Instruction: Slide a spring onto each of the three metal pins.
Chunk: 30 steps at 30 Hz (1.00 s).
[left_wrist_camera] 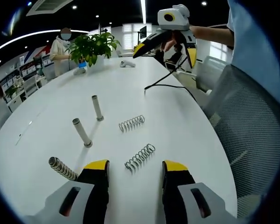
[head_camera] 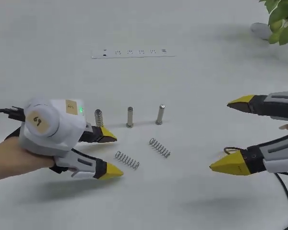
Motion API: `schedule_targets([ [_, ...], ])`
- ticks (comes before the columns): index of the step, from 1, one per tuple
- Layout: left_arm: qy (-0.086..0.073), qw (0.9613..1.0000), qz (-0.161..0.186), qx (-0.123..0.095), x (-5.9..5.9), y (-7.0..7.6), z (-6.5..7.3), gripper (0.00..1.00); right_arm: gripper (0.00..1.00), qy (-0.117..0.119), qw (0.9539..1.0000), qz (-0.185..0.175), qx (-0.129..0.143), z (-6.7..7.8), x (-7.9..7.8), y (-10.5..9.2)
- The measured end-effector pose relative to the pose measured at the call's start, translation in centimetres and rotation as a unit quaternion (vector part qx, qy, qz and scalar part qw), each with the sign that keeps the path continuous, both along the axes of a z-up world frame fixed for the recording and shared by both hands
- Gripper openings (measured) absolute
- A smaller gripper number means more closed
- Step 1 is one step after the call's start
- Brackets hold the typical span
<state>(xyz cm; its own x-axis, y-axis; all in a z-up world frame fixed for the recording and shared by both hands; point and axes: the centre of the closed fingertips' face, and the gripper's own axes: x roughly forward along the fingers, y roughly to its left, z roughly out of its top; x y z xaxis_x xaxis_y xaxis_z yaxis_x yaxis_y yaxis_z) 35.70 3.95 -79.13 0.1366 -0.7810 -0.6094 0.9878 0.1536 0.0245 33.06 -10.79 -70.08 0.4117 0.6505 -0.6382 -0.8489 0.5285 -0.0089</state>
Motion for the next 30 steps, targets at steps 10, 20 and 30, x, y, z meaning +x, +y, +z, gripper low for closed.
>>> schedule_targets([
  [10, -0.002, 0.9999, -0.013, 0.006, 0.4, -0.3, -0.1, 0.3, 0.88, 0.008, 0.9999, -0.01, 0.005, -0.3, -0.6, -0.4],
  [20, 0.003, 0.9997, -0.024, 0.006, -0.1, -1.0, -0.3, 0.27, 0.87, 0.009, 0.9997, -0.019, 0.008, -0.2, -0.7, -0.8],
  [30, 0.008, 0.9994, -0.031, 0.008, -0.5, -1.0, -0.4, 0.21, 0.87, 0.012, 0.9996, -0.023, 0.01, -0.4, -0.8, -0.9],
])
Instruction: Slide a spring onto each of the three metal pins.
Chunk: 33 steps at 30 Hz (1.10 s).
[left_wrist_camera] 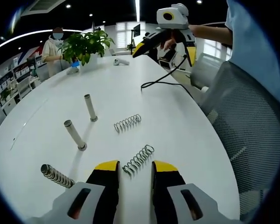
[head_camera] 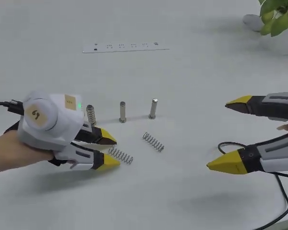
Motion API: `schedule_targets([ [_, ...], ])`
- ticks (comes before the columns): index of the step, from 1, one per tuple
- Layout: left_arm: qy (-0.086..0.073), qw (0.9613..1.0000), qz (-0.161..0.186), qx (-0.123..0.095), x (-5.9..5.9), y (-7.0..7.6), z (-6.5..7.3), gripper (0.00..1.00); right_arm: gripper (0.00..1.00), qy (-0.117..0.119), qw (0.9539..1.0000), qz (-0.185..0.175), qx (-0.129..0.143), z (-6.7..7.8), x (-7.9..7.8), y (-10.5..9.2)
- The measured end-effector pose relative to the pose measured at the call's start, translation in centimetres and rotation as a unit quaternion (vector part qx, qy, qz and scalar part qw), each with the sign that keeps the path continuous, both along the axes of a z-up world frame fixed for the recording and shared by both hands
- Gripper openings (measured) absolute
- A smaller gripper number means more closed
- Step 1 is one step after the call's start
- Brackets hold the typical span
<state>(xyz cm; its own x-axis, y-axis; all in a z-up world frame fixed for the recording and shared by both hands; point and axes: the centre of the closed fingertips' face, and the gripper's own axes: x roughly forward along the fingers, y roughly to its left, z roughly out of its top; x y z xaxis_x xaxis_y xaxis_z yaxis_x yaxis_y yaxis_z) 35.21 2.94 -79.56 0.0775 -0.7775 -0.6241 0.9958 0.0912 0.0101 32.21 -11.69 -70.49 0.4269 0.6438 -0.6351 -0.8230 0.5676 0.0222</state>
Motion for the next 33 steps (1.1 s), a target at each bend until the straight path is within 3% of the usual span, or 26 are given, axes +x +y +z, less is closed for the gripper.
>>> schedule_targets([
  [17, -0.01, 0.9998, -0.005, 0.019, 0.24, 0.84, -0.43, 0.09, 0.87, 0.002, 1.0, 0.0, 0.002, -0.15, -0.05, 0.32],
  [23, -0.025, 0.9993, -0.012, 0.024, 0.32, 0.72, -0.5, 0.15, 0.86, 0.003, 1.0, -0.001, 0.005, -0.17, -0.04, 0.26],
  [33, -0.025, 0.9993, -0.019, 0.023, 0.36, 0.53, -0.61, 0.1, 0.86, 0.006, 1.0, -0.001, 0.003, -0.43, -0.09, 0.13],
])
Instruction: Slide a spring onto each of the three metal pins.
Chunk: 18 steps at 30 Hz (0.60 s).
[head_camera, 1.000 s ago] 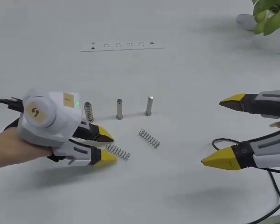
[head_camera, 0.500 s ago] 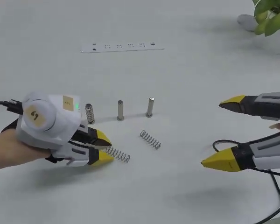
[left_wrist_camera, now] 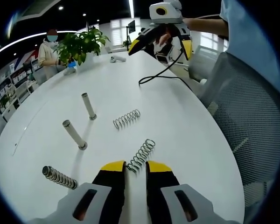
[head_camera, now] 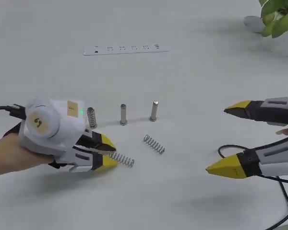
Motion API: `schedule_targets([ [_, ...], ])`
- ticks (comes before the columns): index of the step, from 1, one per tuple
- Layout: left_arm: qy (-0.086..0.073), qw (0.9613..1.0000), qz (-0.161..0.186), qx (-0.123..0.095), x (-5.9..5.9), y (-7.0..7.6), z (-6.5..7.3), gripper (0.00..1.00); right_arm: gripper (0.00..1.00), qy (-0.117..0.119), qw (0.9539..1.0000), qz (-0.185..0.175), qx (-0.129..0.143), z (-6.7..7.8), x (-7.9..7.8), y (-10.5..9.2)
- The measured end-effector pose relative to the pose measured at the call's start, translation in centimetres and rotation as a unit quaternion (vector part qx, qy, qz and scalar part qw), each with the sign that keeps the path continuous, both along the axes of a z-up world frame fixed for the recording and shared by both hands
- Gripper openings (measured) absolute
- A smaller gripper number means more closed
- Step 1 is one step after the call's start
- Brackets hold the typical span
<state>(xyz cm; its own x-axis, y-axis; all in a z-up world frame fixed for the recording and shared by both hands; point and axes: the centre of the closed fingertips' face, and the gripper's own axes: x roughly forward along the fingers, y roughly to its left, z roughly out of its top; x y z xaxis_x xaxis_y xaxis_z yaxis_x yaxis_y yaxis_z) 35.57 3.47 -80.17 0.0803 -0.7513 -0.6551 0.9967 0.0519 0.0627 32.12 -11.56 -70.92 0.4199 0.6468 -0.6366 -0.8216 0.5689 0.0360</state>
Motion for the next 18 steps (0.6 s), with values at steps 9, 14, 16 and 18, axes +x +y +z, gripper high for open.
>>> schedule_targets([
  [9, -0.001, 1.0, -0.001, 0.003, 0.05, 0.31, -0.12, 0.06, 0.85, 0.001, 1.0, -0.002, 0.0, -0.09, -0.07, 0.07],
  [14, -0.003, 1.0, -0.004, 0.005, -0.06, 0.32, -0.13, 0.06, 0.85, 0.002, 1.0, -0.003, -0.001, -0.25, -0.14, 0.06],
  [16, 0.0, 1.0, -0.006, 0.007, -0.18, 0.38, -0.2, 0.04, 0.85, 0.002, 1.0, -0.003, -0.001, -0.29, -0.18, 0.04],
  [18, -0.006, 0.9999, -0.007, 0.008, -0.07, 0.41, -0.21, 0.03, 0.85, 0.002, 1.0, -0.004, 0.0, -0.26, -0.17, 0.04],
])
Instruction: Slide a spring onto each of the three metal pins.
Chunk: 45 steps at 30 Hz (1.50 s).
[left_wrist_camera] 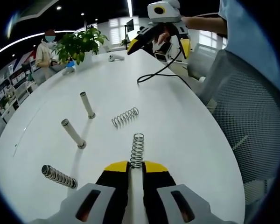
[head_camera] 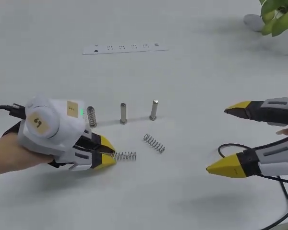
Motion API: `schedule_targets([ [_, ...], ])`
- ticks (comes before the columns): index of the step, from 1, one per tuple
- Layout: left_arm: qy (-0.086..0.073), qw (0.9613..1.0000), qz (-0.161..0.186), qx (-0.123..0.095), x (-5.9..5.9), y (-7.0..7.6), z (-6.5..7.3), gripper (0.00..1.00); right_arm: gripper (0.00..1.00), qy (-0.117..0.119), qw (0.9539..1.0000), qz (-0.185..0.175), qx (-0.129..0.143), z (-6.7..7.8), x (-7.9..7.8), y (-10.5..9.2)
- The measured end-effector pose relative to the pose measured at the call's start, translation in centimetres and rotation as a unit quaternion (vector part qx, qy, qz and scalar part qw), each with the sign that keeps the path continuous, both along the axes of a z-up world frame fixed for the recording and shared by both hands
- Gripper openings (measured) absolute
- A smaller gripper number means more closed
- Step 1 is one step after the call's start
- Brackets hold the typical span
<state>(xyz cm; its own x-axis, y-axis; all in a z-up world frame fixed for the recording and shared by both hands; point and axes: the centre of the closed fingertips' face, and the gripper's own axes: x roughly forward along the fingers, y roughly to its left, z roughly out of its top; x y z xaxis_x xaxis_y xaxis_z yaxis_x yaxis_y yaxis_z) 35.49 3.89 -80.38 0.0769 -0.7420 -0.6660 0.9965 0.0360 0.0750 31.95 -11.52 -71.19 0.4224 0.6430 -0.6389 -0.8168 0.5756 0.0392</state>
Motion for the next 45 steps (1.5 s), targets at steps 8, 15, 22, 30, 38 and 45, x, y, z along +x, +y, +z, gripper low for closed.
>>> schedule_targets([
  [8, 0.006, 1.0, 0.006, -0.002, 0.1, 0.0, 0.0, 0.03, 0.85, 0.0, 1.0, 0.001, -0.003, 0.0, -0.1, 0.1],
  [15, 0.002, 0.9999, 0.01, -0.005, 0.2, -0.2, 0.3, 0.03, 0.85, 0.002, 1.0, 0.001, -0.004, 0.0, -0.3, 0.4],
  [22, -0.004, 0.9996, 0.022, -0.014, 0.4, -0.3, 0.7, 0.02, 0.85, 0.005, 1.0, 0.004, -0.005, -0.3, -0.6, 0.7],
  [30, -0.002, 0.9993, 0.029, -0.025, 0.1, -0.3, 1.1, 0.02, 0.85, 0.006, 0.9999, 0.008, -0.005, -0.4, -0.6, 1.0],
  [38, -0.004, 0.9987, 0.036, -0.035, 0.3, -0.2, 1.9, 0.02, 0.85, 0.007, 0.9999, 0.015, -0.004, -0.4, -0.5, 1.4],
  [45, -0.011, 0.9982, 0.04, -0.043, 0.3, -0.1, 2.6, 0.02, 0.85, 0.008, 0.9997, 0.021, -0.005, -0.5, -0.4, 1.7],
])
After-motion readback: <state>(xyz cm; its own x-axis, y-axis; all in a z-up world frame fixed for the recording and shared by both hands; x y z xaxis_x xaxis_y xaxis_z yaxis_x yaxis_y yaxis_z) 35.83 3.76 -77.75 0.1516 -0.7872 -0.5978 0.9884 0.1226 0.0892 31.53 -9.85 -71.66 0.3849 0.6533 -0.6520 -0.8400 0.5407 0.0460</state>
